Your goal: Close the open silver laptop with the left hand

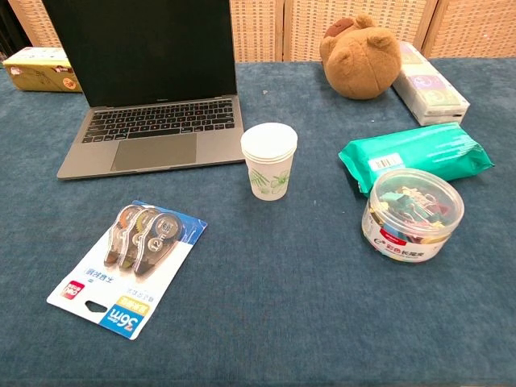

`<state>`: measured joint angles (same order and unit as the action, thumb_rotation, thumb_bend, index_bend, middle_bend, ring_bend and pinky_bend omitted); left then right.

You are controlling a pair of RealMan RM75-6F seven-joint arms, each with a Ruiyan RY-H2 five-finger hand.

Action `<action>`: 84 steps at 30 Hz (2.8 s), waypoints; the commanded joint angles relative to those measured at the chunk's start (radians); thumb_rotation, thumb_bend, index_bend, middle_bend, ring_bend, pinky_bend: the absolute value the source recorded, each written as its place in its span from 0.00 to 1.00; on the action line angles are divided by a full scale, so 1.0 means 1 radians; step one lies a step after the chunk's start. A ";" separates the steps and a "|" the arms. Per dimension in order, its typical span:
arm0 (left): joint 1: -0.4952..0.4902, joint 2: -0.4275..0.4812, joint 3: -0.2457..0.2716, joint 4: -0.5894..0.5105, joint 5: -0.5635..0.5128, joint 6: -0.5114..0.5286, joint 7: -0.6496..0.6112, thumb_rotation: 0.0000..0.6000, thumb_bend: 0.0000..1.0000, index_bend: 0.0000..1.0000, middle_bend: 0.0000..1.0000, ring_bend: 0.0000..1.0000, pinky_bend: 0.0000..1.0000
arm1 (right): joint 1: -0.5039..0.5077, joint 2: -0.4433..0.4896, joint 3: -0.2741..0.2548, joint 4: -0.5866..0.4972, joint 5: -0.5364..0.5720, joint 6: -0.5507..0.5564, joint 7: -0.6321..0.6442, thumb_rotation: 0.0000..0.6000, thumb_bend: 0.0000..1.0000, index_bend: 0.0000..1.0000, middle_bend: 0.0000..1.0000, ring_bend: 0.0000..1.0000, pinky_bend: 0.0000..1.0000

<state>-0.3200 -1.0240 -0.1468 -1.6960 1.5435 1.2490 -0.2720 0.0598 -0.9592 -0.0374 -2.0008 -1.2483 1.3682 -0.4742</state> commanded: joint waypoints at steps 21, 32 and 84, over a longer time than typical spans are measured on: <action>-0.377 -0.105 -0.115 0.364 -0.083 -0.332 0.016 1.00 0.19 0.29 0.08 0.12 0.14 | 0.011 0.013 0.004 0.014 0.032 -0.030 0.035 1.00 0.37 0.22 0.00 0.00 0.00; -0.446 -0.188 -0.121 0.547 -0.172 -0.410 -0.017 1.00 0.19 0.21 0.02 0.07 0.14 | 0.000 0.017 -0.007 0.008 0.024 -0.017 0.033 1.00 0.37 0.22 0.00 0.00 0.00; -0.664 -0.437 -0.023 0.929 -0.104 -0.514 -0.309 1.00 0.19 0.14 0.00 0.01 0.12 | 0.041 0.031 0.015 0.052 0.130 -0.093 0.096 1.00 0.37 0.22 0.00 0.00 0.00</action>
<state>-0.9876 -1.4692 -0.1696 -0.7493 1.4441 0.7276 -0.5922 0.1013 -0.9284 -0.0208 -1.9474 -1.1171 1.2743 -0.3784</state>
